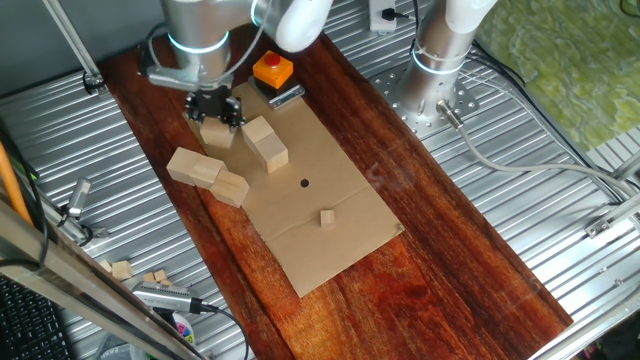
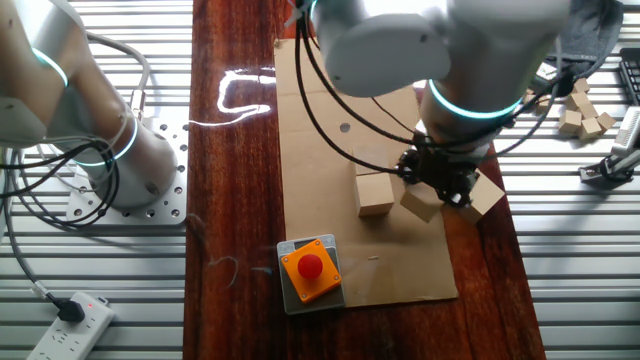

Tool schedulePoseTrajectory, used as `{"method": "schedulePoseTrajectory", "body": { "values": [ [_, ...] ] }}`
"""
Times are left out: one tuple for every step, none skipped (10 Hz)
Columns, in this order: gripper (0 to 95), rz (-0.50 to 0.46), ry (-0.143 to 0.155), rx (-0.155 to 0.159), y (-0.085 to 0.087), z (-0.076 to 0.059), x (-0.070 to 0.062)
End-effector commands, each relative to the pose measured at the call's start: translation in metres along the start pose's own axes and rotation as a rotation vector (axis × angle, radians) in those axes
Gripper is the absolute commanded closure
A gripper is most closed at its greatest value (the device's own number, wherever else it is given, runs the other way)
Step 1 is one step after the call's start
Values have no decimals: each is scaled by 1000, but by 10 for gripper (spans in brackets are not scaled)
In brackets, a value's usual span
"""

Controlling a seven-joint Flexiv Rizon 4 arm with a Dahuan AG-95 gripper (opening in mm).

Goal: Stack the blocks into a pyramid shape

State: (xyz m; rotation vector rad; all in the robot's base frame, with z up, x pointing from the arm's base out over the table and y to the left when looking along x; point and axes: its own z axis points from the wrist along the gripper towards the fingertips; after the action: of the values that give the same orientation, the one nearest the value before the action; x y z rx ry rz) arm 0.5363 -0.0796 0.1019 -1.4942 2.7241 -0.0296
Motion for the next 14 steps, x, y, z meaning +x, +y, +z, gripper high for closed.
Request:
{"method": "schedulePoseTrajectory", "body": {
  "values": [
    [950,-27,-26,-33,22,-4,-15],
    [950,-33,-20,-34,24,-3,-20],
    [950,-30,-18,-40,24,-4,-22],
    [950,-36,-5,-34,24,-5,-24],
    [950,-37,1,-34,24,-4,-24],
    [950,-30,-1,-36,24,-4,-24],
    [950,-26,2,-34,24,-4,-24],
    [950,-23,7,-31,24,-4,-24],
    [950,-26,10,-30,24,-4,-24],
    [950,-23,8,-33,24,-5,-23],
    [950,-18,9,-33,24,-5,-23],
    [950,5,13,-34,24,-5,-23],
    [950,-1,8,-42,24,-5,-23],
    [950,-16,-1,-82,24,-5,-23]
  ]
}}
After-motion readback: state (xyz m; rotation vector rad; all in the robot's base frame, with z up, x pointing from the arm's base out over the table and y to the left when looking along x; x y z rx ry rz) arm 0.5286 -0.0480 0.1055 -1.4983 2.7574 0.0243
